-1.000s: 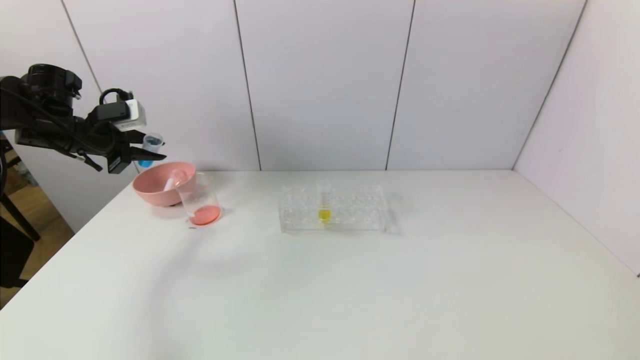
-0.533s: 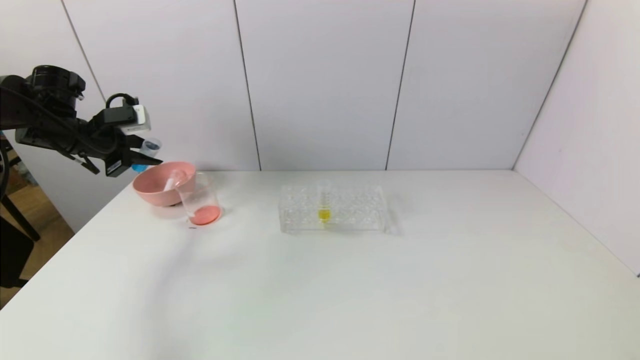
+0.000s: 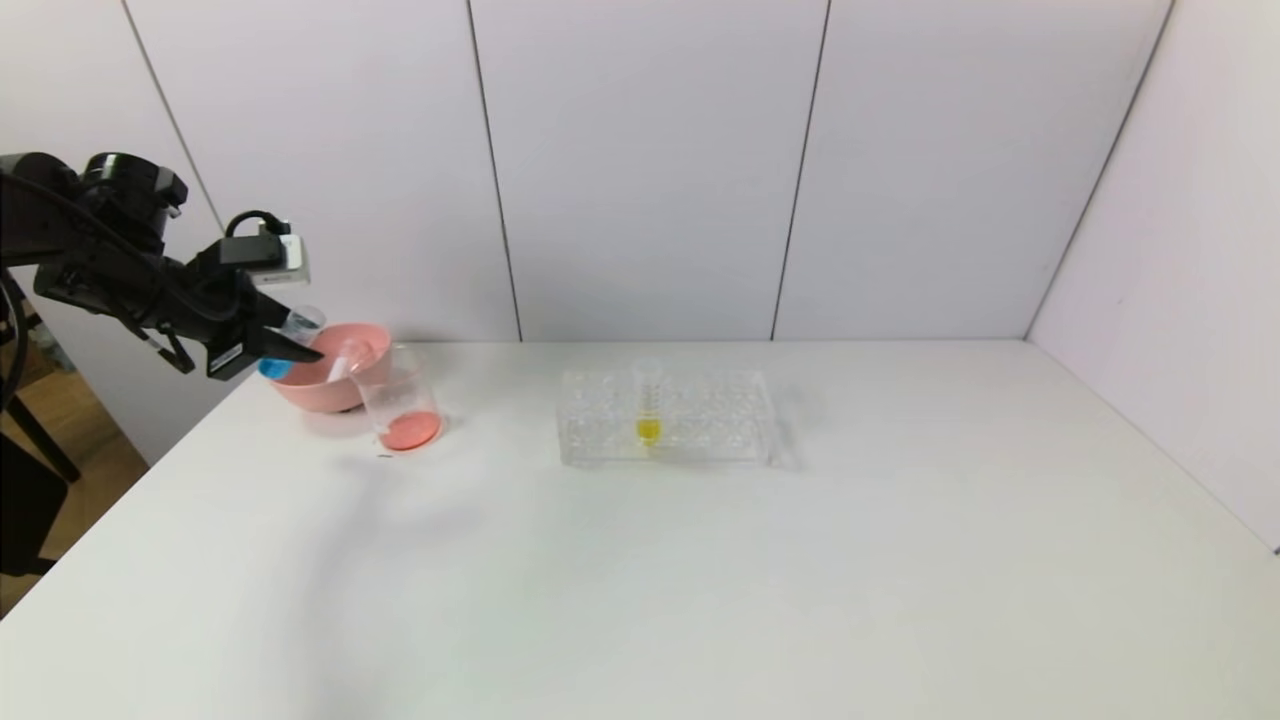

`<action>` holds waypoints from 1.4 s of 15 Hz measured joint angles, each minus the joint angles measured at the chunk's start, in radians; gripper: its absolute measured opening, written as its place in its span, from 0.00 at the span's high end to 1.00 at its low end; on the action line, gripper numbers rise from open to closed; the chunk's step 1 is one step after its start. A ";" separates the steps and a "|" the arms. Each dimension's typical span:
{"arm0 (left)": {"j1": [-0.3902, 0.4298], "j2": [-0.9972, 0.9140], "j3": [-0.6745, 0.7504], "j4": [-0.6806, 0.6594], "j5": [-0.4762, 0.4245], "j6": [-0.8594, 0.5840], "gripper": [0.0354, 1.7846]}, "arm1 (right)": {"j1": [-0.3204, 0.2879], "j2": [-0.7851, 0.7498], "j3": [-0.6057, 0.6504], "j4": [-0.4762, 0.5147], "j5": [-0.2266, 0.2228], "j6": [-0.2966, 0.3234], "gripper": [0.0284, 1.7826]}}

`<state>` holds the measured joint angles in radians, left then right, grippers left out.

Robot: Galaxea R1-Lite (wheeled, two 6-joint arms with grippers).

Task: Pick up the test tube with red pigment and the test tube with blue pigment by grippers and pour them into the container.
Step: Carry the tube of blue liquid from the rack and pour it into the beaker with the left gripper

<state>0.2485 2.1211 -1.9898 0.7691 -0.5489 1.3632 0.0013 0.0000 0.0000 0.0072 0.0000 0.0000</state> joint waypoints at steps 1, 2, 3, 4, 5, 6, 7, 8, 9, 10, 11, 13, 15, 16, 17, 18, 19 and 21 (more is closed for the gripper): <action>-0.001 -0.002 0.000 0.021 0.018 0.000 0.75 | 0.000 0.000 0.000 0.000 0.000 0.000 0.00; -0.003 -0.006 0.000 0.032 0.041 0.001 0.75 | 0.000 0.000 0.000 0.000 0.000 0.000 0.00; -0.005 -0.013 0.000 0.037 0.064 0.002 0.75 | 0.000 0.000 0.000 0.000 0.000 0.000 0.00; -0.006 -0.019 0.000 0.045 0.074 0.001 0.75 | 0.000 0.000 0.000 0.000 0.000 0.000 0.00; -0.007 -0.023 -0.001 0.047 0.076 0.002 0.75 | 0.000 0.000 0.000 0.000 0.000 0.000 0.00; -0.008 -0.026 -0.001 0.045 0.086 0.007 0.75 | 0.000 0.000 0.000 0.000 0.000 0.000 0.00; -0.010 -0.029 -0.002 0.047 0.101 0.008 0.75 | 0.000 0.000 0.000 0.000 0.000 0.000 0.00; -0.011 -0.032 -0.003 0.047 0.115 0.009 0.75 | 0.000 0.000 0.000 0.000 0.000 0.000 0.00; -0.013 -0.034 -0.003 0.050 0.124 0.010 0.75 | 0.000 0.000 0.000 0.000 0.000 0.000 0.00; -0.014 -0.037 -0.003 0.058 0.131 0.010 0.75 | 0.000 0.000 0.000 0.000 0.000 0.000 0.00; -0.015 -0.039 -0.004 0.062 0.140 0.010 0.75 | 0.000 0.000 0.000 0.000 0.000 0.000 0.00; -0.024 -0.041 -0.004 0.076 0.155 0.011 0.75 | 0.000 0.000 0.000 0.000 0.000 0.000 0.00; -0.032 -0.041 -0.003 0.080 0.165 0.012 0.75 | 0.000 0.000 0.000 0.000 0.000 0.000 0.00; -0.033 -0.041 -0.002 0.086 0.174 0.021 0.75 | 0.000 0.000 0.000 0.000 0.000 0.000 0.00; -0.033 -0.042 -0.002 0.101 0.187 0.043 0.75 | 0.000 0.000 0.000 0.000 0.000 0.000 0.00; -0.033 -0.044 -0.001 0.110 0.194 0.065 0.75 | 0.000 0.000 0.000 0.000 0.000 0.000 0.00; -0.034 -0.046 -0.001 0.114 0.200 0.072 0.75 | 0.000 0.000 0.000 0.000 0.000 0.000 0.00; -0.035 -0.050 -0.002 0.138 0.203 0.090 0.75 | 0.000 0.000 0.000 0.000 0.000 0.000 0.00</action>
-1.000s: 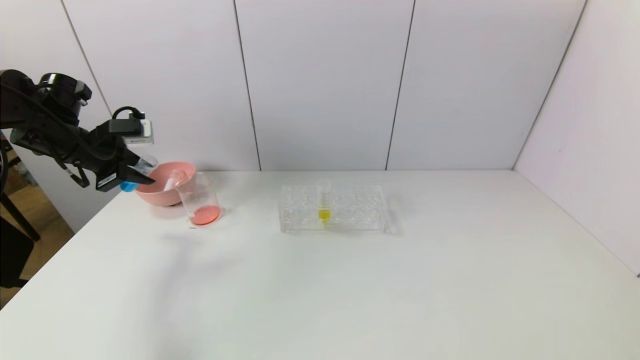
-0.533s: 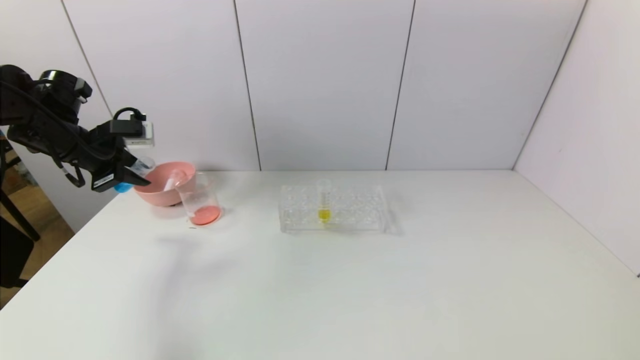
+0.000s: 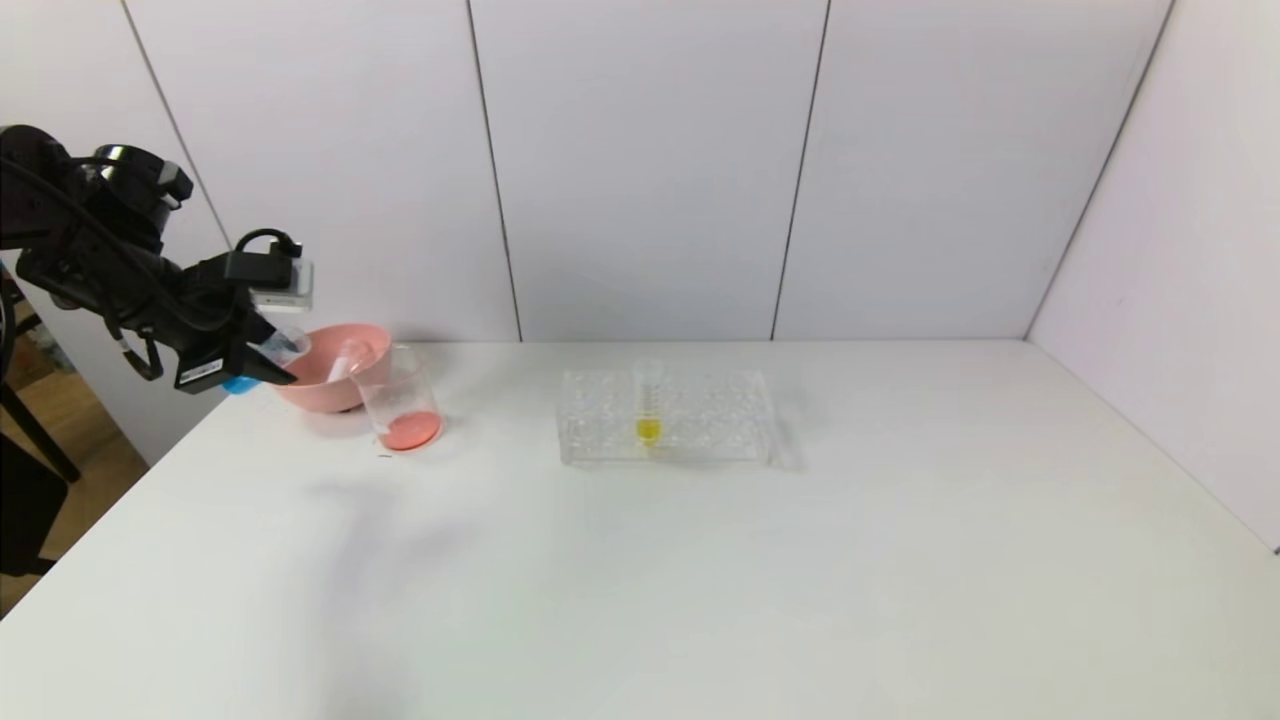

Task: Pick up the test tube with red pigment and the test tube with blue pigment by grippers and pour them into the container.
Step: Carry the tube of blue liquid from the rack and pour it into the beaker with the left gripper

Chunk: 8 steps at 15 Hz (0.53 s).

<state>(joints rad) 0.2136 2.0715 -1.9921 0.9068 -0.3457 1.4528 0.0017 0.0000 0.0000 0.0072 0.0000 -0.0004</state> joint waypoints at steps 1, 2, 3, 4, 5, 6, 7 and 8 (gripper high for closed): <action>0.001 -0.001 0.000 0.007 0.003 0.009 0.75 | 0.000 0.000 0.000 0.000 0.000 0.000 0.00; 0.002 -0.003 0.000 0.009 0.006 0.023 0.75 | 0.000 0.000 0.000 0.000 0.000 0.000 0.00; 0.002 -0.003 0.000 0.010 0.018 0.032 0.75 | -0.001 0.000 0.000 0.000 0.000 0.000 0.00; 0.002 -0.003 0.000 0.013 0.033 0.038 0.75 | -0.001 0.000 0.000 0.000 0.000 0.000 0.00; 0.002 -0.002 -0.001 0.017 0.047 0.050 0.75 | 0.000 0.000 0.000 0.000 0.000 0.000 0.00; 0.002 0.000 -0.003 0.014 0.055 0.056 0.75 | 0.000 0.000 0.000 0.000 0.000 0.000 0.00; 0.001 0.003 -0.004 0.009 0.059 0.058 0.75 | 0.000 0.000 0.000 0.000 0.000 0.000 0.00; 0.001 0.005 -0.006 0.006 0.059 0.058 0.75 | 0.000 0.000 0.000 0.000 0.000 0.000 0.00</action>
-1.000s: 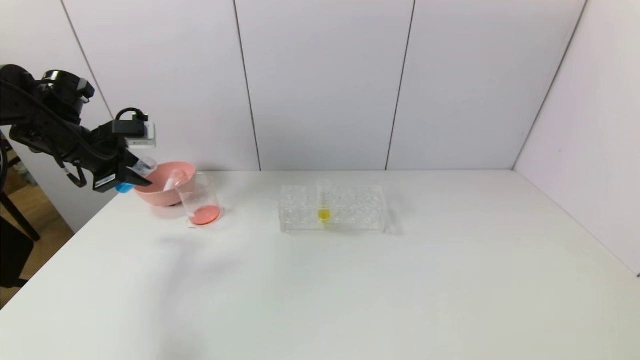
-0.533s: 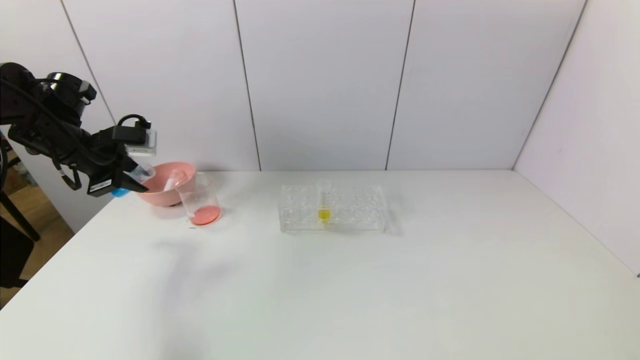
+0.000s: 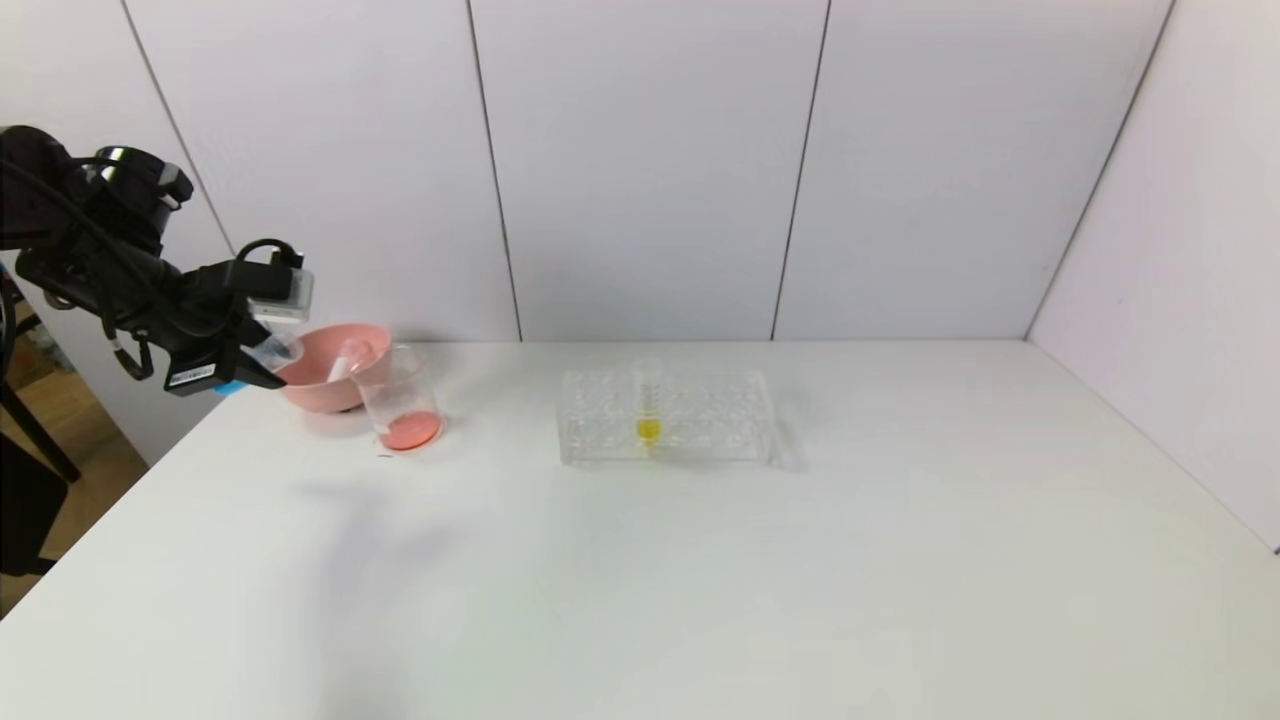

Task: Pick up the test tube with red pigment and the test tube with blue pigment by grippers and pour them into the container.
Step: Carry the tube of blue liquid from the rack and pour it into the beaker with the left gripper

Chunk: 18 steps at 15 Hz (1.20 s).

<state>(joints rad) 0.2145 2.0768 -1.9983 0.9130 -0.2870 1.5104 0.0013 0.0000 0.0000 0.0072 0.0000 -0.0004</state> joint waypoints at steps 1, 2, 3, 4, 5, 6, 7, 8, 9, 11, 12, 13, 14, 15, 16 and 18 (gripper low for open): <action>0.000 0.002 -0.002 -0.002 0.001 0.001 0.75 | 0.000 0.000 0.000 0.000 0.000 0.000 0.00; 0.000 0.007 -0.004 -0.006 0.001 0.001 0.75 | 0.000 0.000 0.000 0.000 0.000 0.000 0.00; 0.000 0.011 -0.005 -0.016 0.001 0.000 0.75 | 0.000 0.000 0.000 0.000 0.000 0.000 0.00; -0.004 0.018 -0.006 -0.032 0.001 -0.001 0.75 | 0.000 0.000 0.000 0.000 0.000 0.000 0.00; -0.010 0.025 -0.006 -0.038 0.001 -0.007 0.75 | 0.000 0.000 0.000 0.000 0.000 0.000 0.00; -0.013 0.031 -0.007 -0.044 0.001 -0.010 0.75 | 0.000 0.000 0.000 0.000 0.000 0.000 0.00; -0.017 0.038 -0.011 -0.050 0.001 -0.015 0.75 | 0.000 0.000 0.000 0.000 0.000 0.000 0.00; -0.023 0.046 -0.017 -0.054 0.002 -0.024 0.75 | 0.000 0.000 0.000 0.000 0.000 0.000 0.00; -0.029 0.053 -0.019 -0.057 0.003 -0.034 0.75 | 0.000 0.000 0.000 0.000 0.000 0.000 0.00; -0.039 0.063 -0.022 -0.073 0.006 -0.066 0.75 | 0.000 0.000 0.000 0.000 0.000 0.000 0.00; -0.046 0.067 -0.022 -0.078 0.017 -0.082 0.75 | 0.000 0.000 0.000 0.000 0.000 0.000 0.00; -0.053 0.071 -0.022 -0.080 0.029 -0.089 0.75 | 0.000 0.000 0.000 0.000 0.000 0.000 0.00; -0.060 0.074 -0.022 -0.086 0.040 -0.090 0.75 | 0.000 0.000 0.000 0.000 0.000 0.000 0.00; -0.063 0.075 -0.022 -0.088 0.049 -0.092 0.75 | 0.000 0.000 0.000 0.000 0.000 0.000 0.00; -0.066 0.076 -0.022 -0.092 0.063 -0.092 0.75 | 0.000 0.000 0.000 0.000 0.000 0.000 0.00; -0.077 0.077 -0.022 -0.105 0.103 -0.091 0.75 | 0.000 0.000 0.000 0.000 0.000 0.000 0.00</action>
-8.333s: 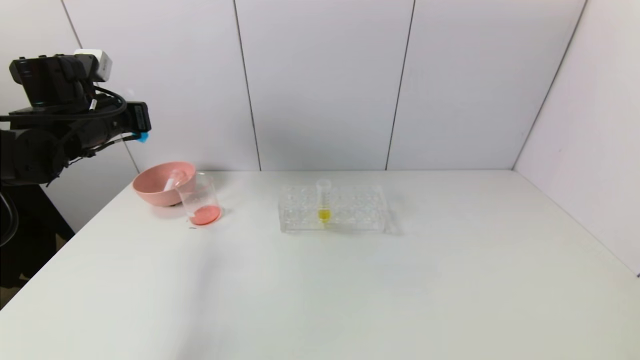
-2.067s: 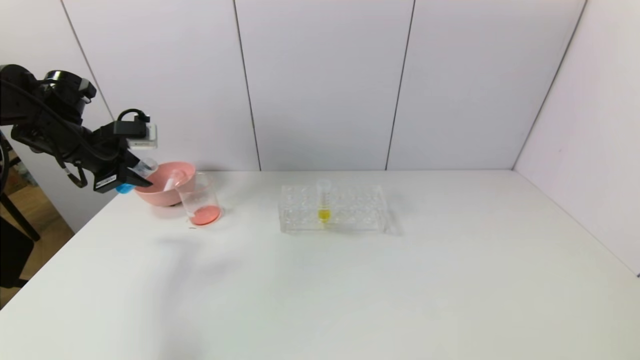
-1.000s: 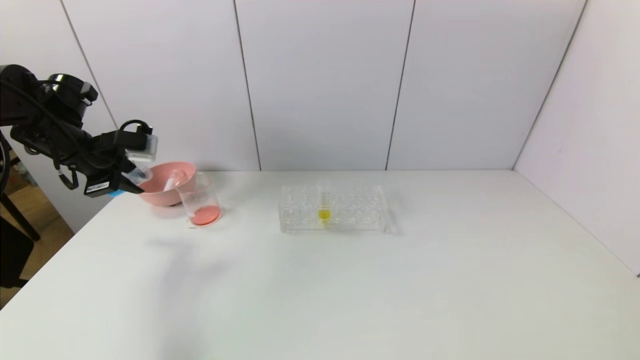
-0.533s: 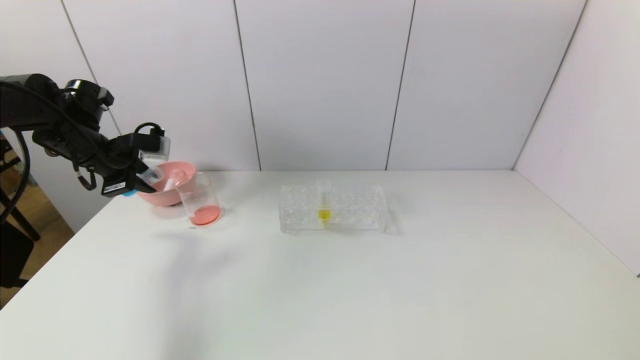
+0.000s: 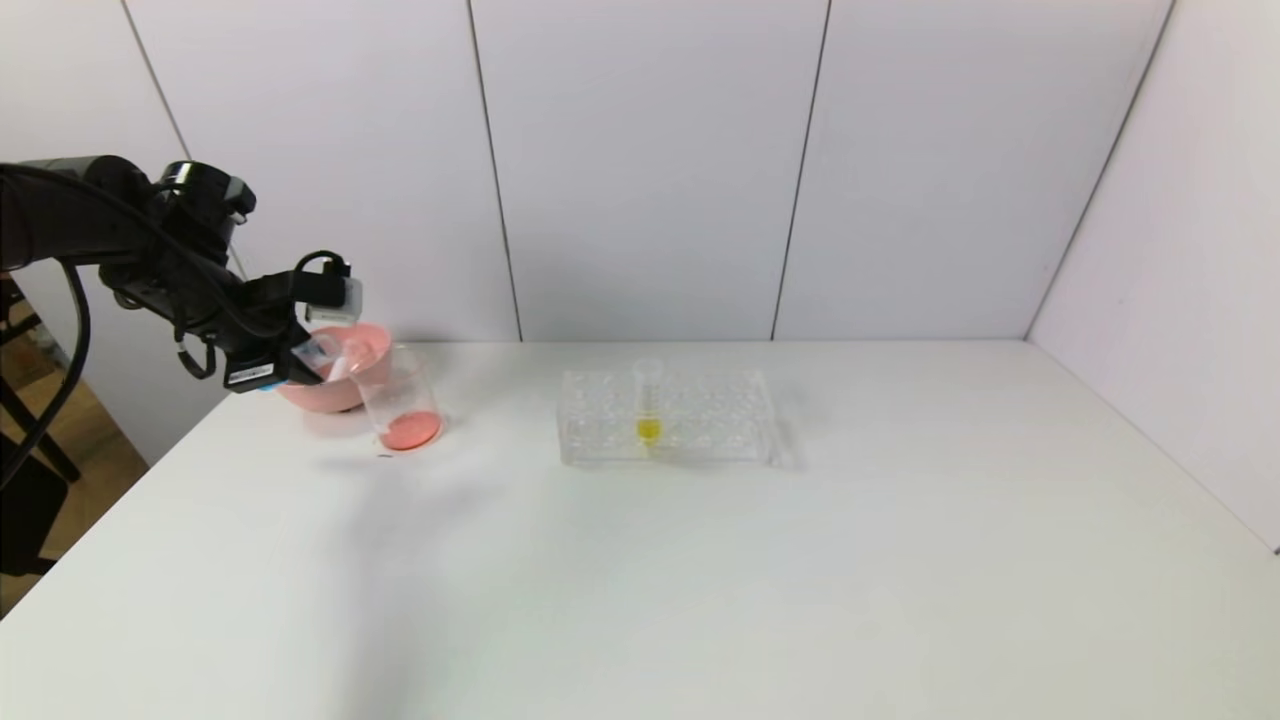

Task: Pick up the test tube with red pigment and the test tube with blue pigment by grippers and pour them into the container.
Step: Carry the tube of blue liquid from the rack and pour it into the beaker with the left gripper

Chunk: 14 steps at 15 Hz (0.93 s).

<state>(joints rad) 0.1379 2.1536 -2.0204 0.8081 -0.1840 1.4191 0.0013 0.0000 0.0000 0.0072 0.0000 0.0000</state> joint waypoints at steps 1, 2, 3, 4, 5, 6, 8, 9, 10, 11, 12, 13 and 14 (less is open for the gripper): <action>-0.009 0.000 0.000 -0.009 0.021 0.000 0.75 | 0.000 0.000 0.000 0.000 0.000 0.000 0.00; -0.016 0.002 0.000 -0.012 0.038 0.000 0.75 | 0.000 0.000 0.000 0.000 0.000 0.000 0.00; -0.019 0.004 0.000 -0.017 0.045 0.000 0.75 | 0.000 0.000 0.000 0.000 0.000 0.000 0.00; -0.020 0.005 0.000 -0.019 0.050 -0.002 0.75 | 0.000 0.000 0.000 0.000 0.000 0.000 0.00; -0.023 0.005 0.000 -0.020 0.061 -0.004 0.75 | 0.000 0.000 0.000 0.000 0.000 0.000 0.00; -0.029 0.006 0.000 -0.024 0.081 -0.011 0.75 | 0.000 0.000 0.000 0.000 0.000 0.000 0.00; -0.043 0.006 0.000 -0.023 0.101 -0.031 0.75 | 0.000 0.000 0.000 0.000 0.000 0.000 0.00; -0.049 0.006 0.000 -0.023 0.104 -0.038 0.75 | 0.000 0.000 0.000 0.000 0.000 0.000 0.00; -0.055 0.005 0.000 -0.024 0.112 -0.045 0.75 | 0.000 0.000 0.000 0.000 0.000 0.000 0.00; -0.061 0.005 0.000 -0.024 0.124 -0.051 0.75 | 0.000 0.000 0.000 0.000 0.000 0.000 0.00; -0.066 0.004 0.000 -0.024 0.137 -0.054 0.75 | 0.000 0.000 0.000 0.000 0.000 0.000 0.00; -0.070 0.003 0.000 -0.025 0.146 -0.055 0.75 | 0.000 0.000 0.000 0.000 0.000 0.000 0.00; -0.071 0.002 0.000 -0.029 0.153 -0.056 0.75 | 0.000 0.000 0.000 0.000 0.000 0.000 0.00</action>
<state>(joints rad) 0.0668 2.1557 -2.0204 0.7794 -0.0311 1.3634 0.0013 0.0000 0.0000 0.0072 0.0000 0.0000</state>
